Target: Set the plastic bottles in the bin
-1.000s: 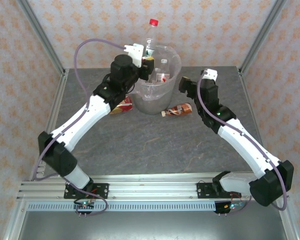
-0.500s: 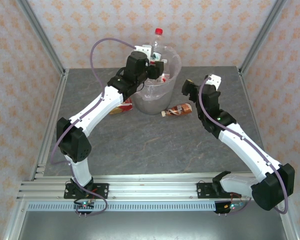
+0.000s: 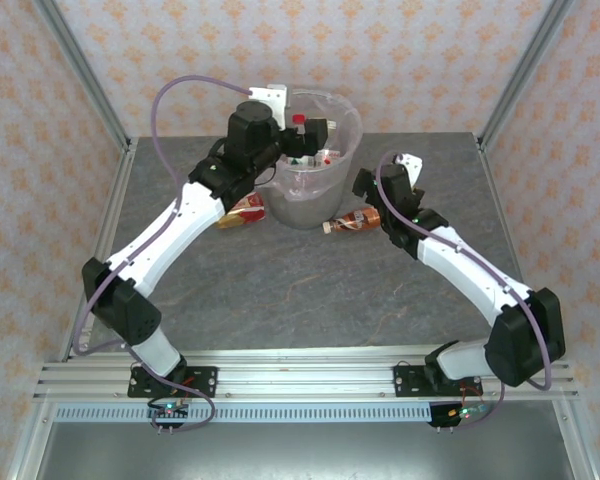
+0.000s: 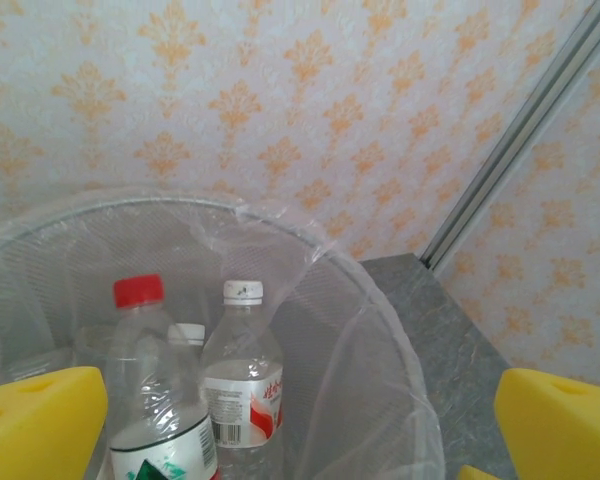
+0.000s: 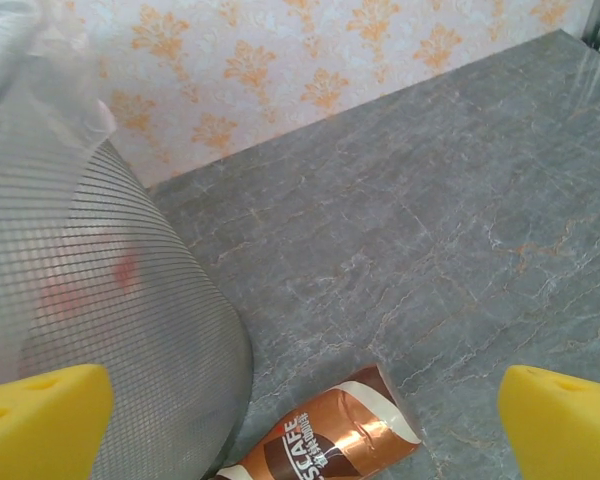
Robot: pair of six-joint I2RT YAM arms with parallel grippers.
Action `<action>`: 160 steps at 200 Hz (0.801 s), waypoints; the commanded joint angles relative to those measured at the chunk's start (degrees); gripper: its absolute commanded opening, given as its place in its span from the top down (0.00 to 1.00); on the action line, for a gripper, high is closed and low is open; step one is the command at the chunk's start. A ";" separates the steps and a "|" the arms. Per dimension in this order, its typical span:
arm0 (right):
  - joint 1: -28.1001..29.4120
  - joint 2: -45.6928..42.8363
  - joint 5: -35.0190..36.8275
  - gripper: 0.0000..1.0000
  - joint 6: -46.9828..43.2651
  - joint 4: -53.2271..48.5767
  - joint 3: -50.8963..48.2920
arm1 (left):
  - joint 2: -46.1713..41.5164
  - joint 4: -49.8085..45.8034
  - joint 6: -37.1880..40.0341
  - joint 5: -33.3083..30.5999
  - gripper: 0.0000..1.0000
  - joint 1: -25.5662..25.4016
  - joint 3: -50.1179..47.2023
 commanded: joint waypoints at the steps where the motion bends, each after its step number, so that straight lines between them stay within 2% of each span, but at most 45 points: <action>1: -1.77 1.01 -2.00 0.01 4.69 -1.67 1.67 | -4.79 1.51 1.51 -0.45 0.00 1.10 -3.84; 58: -7.94 3.83 -8.98 0.01 17.33 1.64 -3.26 | -16.58 0.31 1.60 -9.67 0.00 4.35 -15.80; 99: -8.67 10.14 -12.73 0.01 22.45 1.46 -1.78 | -22.63 0.35 -5.48 -16.72 0.00 9.87 -26.74; 120: -8.69 15.01 -14.69 0.01 27.63 0.33 0.59 | -24.05 -0.73 -8.96 -17.75 0.00 13.15 -30.25; 160: -8.36 22.05 -19.08 0.01 38.22 0.80 2.87 | -24.33 -2.67 -10.52 -19.44 0.00 17.27 -33.99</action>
